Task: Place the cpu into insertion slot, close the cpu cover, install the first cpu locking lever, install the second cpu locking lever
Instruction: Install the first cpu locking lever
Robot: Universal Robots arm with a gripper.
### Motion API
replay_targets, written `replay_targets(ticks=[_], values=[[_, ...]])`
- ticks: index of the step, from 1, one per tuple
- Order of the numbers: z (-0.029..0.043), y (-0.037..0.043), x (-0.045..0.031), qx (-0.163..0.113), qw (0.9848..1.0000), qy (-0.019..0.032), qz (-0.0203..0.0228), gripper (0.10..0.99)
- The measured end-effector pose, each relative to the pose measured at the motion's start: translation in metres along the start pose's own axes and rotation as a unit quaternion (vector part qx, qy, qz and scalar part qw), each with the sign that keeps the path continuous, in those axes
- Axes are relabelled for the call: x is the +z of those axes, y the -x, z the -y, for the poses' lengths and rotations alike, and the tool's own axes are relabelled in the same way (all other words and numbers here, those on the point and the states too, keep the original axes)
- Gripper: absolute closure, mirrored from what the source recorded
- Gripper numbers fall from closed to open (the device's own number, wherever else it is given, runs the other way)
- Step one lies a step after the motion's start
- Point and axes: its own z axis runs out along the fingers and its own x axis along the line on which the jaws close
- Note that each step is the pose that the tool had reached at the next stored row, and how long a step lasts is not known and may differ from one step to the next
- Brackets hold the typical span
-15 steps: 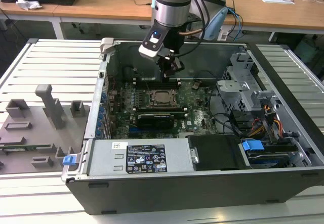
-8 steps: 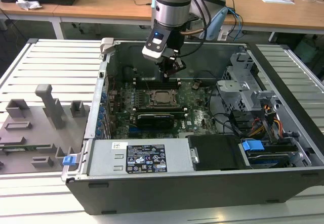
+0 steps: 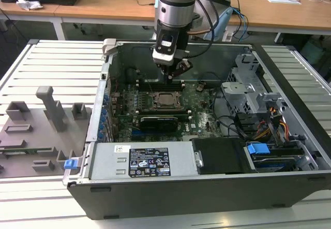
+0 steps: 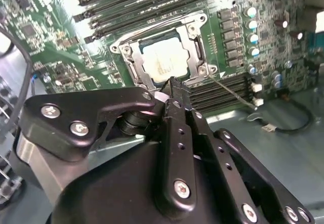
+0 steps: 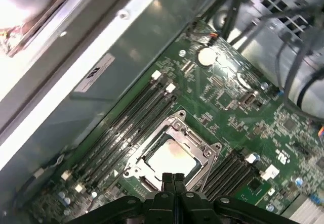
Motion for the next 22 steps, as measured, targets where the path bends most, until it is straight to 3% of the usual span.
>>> replay_targets(ticks=[3, 5, 8, 15, 18, 19, 22], values=[[0.0, 0.0, 0.0, -0.028, 0.9996, -0.0004, -0.0002, 0.98], [0.0, 0.0, 0.0, -0.061, 0.9982, -0.0008, -0.0004, 0.98], [0.0, 0.0, 0.0001, -0.106, 0.9943, -0.0014, -0.0007, 0.98], [0.0, 0.0, 0.0002, -0.148, 0.989, -0.0017, -0.0011, 0.98], [0.0, 0.0, 0.0001, -0.183, 0.9831, -0.002, -0.0016, 0.98], [0.0, 0.0, 0.0002, -0.203, 0.9793, -0.0022, -0.0017, 0.98], [0.0, 0.0, 0.0002, -0.226, 0.9742, -0.0025, -0.0018, 0.98]])
